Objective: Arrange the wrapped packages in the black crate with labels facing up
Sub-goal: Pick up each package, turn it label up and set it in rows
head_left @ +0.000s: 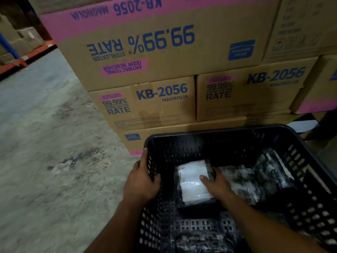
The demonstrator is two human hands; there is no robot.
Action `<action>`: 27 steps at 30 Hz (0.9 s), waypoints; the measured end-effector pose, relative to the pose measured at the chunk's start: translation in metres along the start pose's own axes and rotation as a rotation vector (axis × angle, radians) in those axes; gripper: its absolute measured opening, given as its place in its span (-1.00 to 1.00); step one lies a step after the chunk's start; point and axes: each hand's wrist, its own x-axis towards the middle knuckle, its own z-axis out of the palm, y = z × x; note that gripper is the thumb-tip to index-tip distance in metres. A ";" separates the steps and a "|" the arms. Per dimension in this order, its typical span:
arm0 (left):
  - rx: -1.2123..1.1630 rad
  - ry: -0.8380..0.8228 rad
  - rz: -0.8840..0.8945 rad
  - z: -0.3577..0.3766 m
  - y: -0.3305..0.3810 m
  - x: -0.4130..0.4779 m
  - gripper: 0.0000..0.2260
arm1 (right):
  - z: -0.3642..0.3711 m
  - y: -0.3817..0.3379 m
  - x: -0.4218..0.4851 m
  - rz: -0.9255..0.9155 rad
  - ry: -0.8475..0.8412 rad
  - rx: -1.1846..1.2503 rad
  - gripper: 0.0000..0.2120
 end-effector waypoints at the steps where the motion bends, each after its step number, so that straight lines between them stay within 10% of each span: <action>1: 0.005 0.005 0.001 0.000 0.001 0.001 -0.15 | 0.005 0.002 0.002 0.016 0.012 -0.077 -0.30; 13: 0.003 -0.014 -0.037 0.000 0.002 0.005 -0.13 | 0.036 -0.004 0.017 0.109 0.070 -0.359 -0.30; 27: 0.089 -0.025 -0.052 0.000 0.006 0.004 -0.11 | 0.026 -0.011 -0.002 -0.016 -0.235 -0.361 -0.32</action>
